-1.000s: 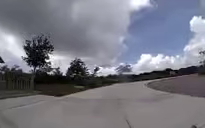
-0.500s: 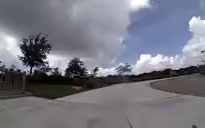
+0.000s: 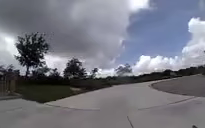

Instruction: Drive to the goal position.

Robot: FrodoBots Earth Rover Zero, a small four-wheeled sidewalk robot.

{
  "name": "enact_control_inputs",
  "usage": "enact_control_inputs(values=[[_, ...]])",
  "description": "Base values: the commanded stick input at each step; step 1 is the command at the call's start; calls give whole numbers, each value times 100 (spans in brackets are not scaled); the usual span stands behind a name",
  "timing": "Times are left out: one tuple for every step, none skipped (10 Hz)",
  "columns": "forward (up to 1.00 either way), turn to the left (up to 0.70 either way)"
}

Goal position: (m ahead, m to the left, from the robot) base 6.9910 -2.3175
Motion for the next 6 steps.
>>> enact_control_inputs(values=[[85,0],[85,0],[85,0],[85,0],[85,0],[85,0]])
